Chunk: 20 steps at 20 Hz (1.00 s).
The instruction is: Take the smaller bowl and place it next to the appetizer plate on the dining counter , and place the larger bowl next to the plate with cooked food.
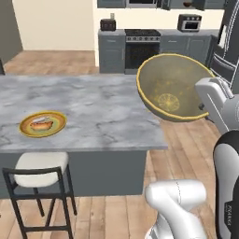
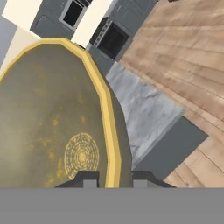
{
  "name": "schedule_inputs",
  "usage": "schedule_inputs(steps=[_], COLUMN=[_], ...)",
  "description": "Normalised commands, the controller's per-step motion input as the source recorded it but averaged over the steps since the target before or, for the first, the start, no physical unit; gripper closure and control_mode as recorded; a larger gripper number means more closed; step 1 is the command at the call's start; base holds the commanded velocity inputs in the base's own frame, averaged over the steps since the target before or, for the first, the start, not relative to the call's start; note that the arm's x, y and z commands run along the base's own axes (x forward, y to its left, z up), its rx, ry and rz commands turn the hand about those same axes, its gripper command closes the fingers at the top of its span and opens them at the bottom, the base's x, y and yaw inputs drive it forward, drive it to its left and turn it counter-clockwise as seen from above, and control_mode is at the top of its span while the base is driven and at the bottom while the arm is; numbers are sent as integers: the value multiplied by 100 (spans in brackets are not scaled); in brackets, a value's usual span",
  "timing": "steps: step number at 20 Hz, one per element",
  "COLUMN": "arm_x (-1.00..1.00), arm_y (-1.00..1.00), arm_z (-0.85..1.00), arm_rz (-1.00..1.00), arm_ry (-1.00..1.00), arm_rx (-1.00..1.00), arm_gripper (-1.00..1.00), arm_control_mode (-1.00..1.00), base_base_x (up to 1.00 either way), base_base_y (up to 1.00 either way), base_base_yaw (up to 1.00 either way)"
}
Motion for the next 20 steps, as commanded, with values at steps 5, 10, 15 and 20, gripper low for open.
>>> schedule_inputs(steps=[5,10,15,20], arm_x=[0,0,0,0], arm_y=[0,0,0,0], arm_z=[0,0,0,0], arm_rz=[0,0,0,0], arm_ry=[0,0,0,0], arm_rx=[0,0,0,0], arm_gripper=[100,100,100,100], arm_control_mode=[100,100,100,100], base_base_x=[-5,-9,-37,63], base_base_y=[100,100,100,24], base_base_yaw=[-30,-25,-14,2])
